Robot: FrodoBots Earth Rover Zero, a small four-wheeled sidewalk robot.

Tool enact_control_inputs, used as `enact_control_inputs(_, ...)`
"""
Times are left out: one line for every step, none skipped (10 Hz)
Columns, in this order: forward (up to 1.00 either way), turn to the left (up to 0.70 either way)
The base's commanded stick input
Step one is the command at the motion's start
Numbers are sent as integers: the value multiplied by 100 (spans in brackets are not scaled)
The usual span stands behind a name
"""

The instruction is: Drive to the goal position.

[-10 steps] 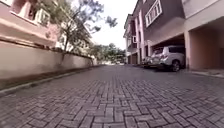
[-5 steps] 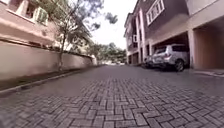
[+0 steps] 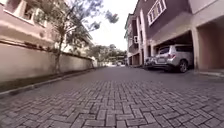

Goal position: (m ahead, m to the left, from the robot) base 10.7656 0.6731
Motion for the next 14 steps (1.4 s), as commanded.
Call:
enact_control_inputs(70,0)
enact_control_inputs(70,0)
enact_control_inputs(70,0)
enact_control_inputs(70,0)
enact_control_inputs(70,0)
enact_control_inputs(70,0)
enact_control_inputs(70,0)
enact_control_inputs(70,0)
enact_control_inputs(70,0)
enact_control_inputs(70,0)
enact_control_inputs(70,0)
enact_control_inputs(70,0)
enact_control_inputs(70,0)
enact_control_inputs(70,0)
